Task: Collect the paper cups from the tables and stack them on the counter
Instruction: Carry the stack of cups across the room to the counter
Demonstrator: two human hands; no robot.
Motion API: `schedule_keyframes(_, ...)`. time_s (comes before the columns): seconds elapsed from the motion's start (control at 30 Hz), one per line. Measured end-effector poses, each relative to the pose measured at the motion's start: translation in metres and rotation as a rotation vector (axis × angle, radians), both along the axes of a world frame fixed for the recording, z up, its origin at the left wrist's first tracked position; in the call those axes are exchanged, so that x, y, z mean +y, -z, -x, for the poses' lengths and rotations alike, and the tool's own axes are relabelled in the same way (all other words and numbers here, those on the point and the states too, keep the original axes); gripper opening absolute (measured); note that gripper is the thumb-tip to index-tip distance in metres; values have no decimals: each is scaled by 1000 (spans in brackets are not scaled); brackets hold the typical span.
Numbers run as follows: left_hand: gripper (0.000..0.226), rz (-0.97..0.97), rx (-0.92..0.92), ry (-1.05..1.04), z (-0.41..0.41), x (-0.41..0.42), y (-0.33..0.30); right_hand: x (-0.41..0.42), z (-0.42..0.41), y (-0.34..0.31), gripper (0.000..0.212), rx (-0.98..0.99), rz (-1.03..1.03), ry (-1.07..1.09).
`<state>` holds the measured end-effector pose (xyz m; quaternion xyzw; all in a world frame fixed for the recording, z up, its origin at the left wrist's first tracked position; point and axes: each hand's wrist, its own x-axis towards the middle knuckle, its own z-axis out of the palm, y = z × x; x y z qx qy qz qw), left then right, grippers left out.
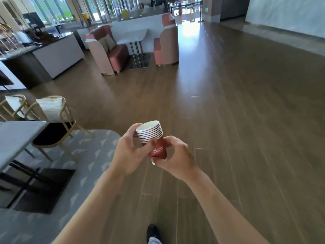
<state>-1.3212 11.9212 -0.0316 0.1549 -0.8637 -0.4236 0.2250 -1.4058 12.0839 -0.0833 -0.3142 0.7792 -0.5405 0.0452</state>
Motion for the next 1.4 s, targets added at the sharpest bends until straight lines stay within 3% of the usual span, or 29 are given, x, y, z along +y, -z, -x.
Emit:
schedule_keyframes(0.37, 63, -56, 82, 105, 98, -93, 9, -83, 84, -11, 47, 67, -103, 108)
schedule_keyframes(0.77, 61, -112, 170, 15, 150, -324, -22, -318, 148, -52, 44, 174, -129, 52)
schedule_keyframes(0.97, 60, -156, 206, -59, 142, -400, -16, -399, 156, -53, 43, 208, -162, -43)
schedule_keyframes(1.2, 41, -198, 207, -180, 128, -471, 1, -482, 162, -43, 46, 207, -172, -201)
schedule_keyframes(1.4, 43, -185, 209, -295, 127, -522, 12, -551, 180, -31, 48, 210, -173, -321)
